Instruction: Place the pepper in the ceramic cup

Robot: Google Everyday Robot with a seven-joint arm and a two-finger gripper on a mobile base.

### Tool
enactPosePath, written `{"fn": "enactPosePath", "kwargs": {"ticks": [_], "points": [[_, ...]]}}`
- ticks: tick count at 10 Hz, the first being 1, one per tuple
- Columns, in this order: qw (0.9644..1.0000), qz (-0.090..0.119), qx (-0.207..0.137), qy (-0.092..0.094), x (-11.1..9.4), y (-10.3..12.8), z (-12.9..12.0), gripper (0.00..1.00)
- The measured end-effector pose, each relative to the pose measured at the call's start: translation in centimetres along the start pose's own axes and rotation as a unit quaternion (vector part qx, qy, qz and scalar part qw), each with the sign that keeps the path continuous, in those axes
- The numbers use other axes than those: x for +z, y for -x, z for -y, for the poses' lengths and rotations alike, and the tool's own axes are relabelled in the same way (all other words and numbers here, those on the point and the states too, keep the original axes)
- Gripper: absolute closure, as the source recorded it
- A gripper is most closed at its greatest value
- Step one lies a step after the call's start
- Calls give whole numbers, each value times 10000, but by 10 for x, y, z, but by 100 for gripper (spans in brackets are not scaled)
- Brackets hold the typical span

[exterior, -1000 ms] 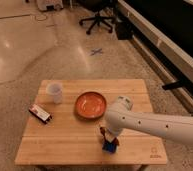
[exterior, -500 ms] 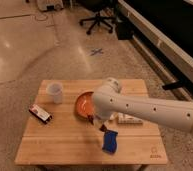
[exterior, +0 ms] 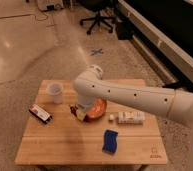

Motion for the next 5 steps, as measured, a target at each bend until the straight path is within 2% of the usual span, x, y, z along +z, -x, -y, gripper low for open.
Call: {"fn": "enactPosePath", "kwargs": {"ticks": [1,2,4,5], "points": [[9999,131,-38,10,-2,13,1,100],[9993,370,-70,14,-7,33,5,100],[9978,659,-86,41,-12,56,10,100],[9956,922,-113,81,-15,74,14,100]]}}
